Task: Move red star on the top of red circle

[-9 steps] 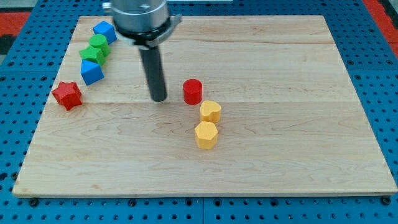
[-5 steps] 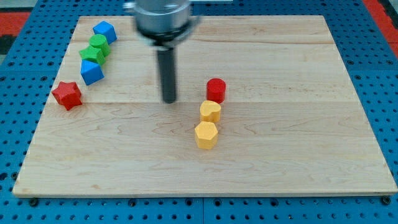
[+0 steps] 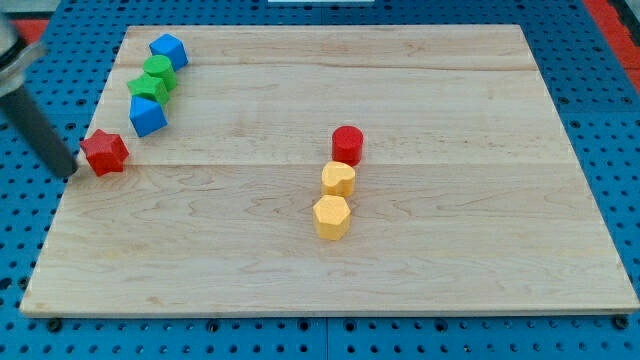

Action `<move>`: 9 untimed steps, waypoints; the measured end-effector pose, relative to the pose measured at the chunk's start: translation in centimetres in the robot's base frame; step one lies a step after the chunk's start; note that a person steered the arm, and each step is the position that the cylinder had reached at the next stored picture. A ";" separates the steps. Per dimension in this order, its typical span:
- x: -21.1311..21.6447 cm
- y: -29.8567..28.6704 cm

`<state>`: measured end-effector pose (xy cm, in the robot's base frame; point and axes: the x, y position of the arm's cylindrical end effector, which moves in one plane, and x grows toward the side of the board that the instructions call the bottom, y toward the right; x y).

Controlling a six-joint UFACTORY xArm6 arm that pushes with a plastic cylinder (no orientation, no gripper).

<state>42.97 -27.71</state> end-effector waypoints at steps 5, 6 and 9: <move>1.6 16.8; -0.3 20.5; -3.4 14.5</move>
<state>39.61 -13.22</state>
